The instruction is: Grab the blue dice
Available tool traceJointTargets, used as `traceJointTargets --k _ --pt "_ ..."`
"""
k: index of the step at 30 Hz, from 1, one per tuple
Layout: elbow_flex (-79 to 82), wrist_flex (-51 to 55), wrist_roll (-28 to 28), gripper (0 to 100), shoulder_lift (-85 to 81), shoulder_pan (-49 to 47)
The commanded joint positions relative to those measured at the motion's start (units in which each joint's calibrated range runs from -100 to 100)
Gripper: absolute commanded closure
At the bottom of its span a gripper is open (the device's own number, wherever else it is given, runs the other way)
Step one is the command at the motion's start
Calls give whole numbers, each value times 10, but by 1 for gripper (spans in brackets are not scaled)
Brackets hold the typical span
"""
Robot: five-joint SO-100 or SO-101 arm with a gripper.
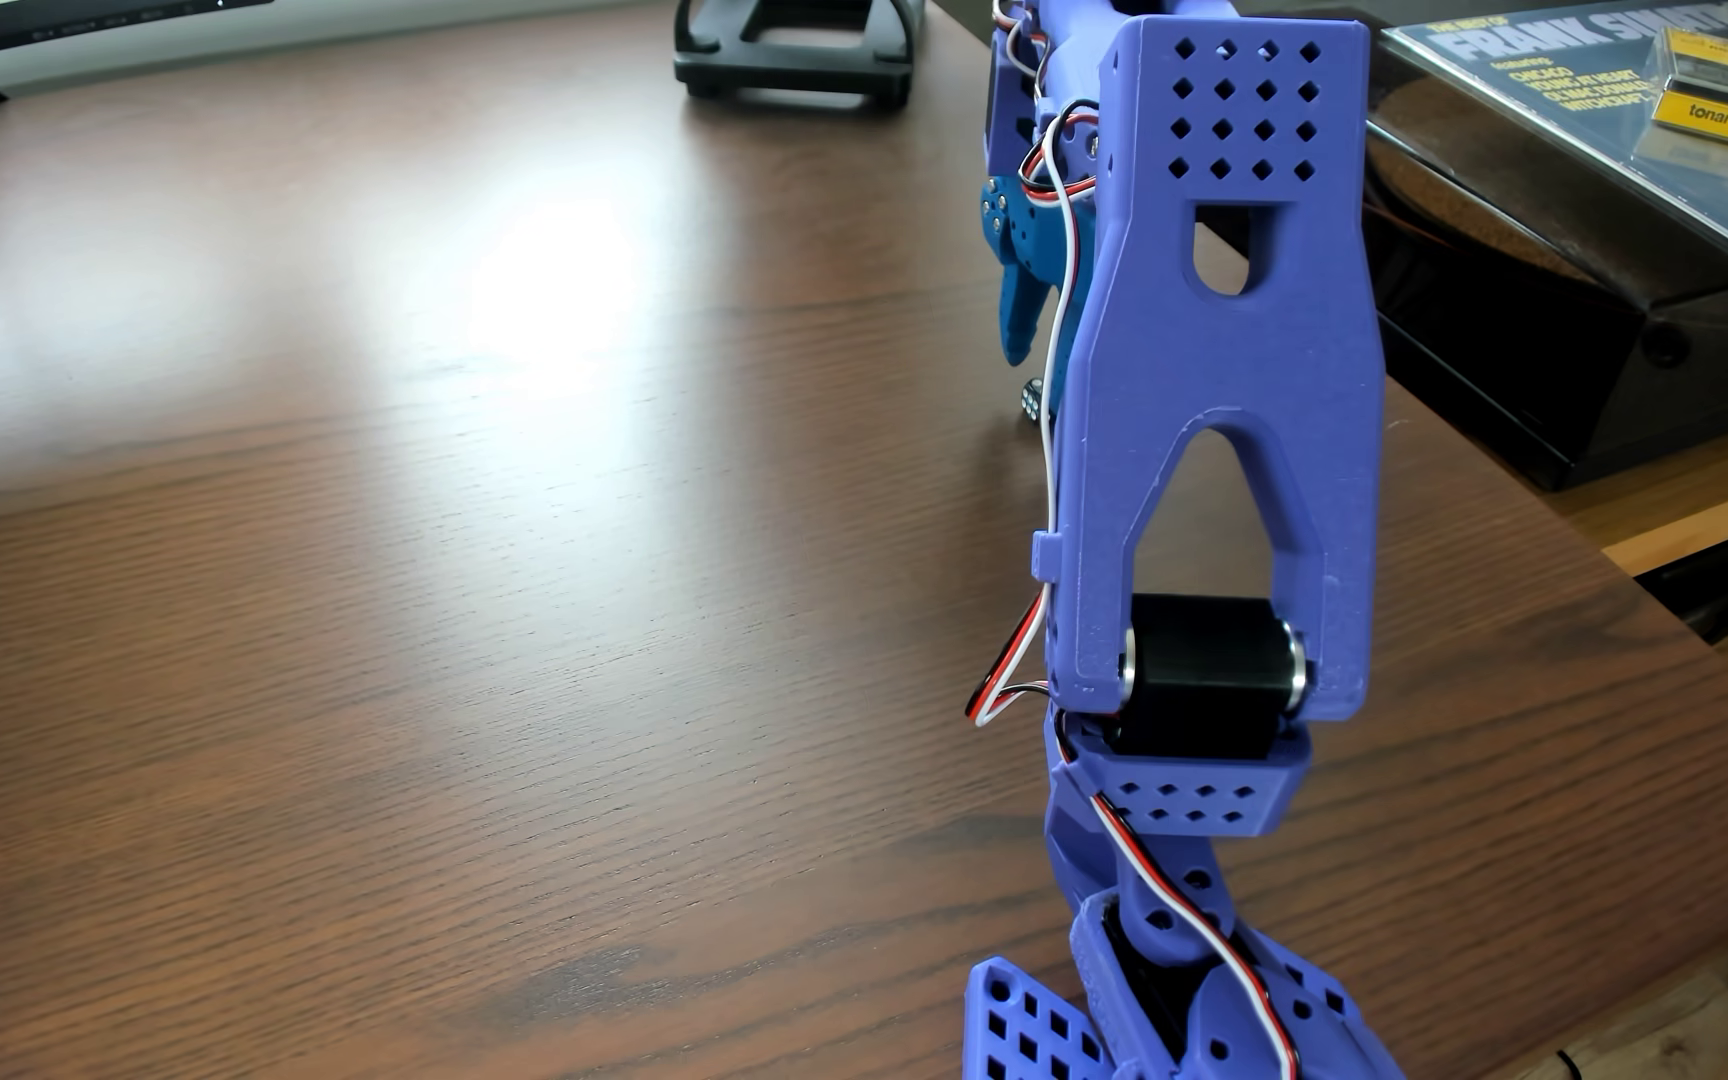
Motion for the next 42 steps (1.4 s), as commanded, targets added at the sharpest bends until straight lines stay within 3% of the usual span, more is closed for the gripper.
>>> traceJointTargets --k 1,20,26,42 --pt "-2 1 2 80 -22 9" --pt "22 -4 13 80 -23 15" --pt "22 -4 12 99 -21 15" --pt "-12 -5 10 98 21 14"
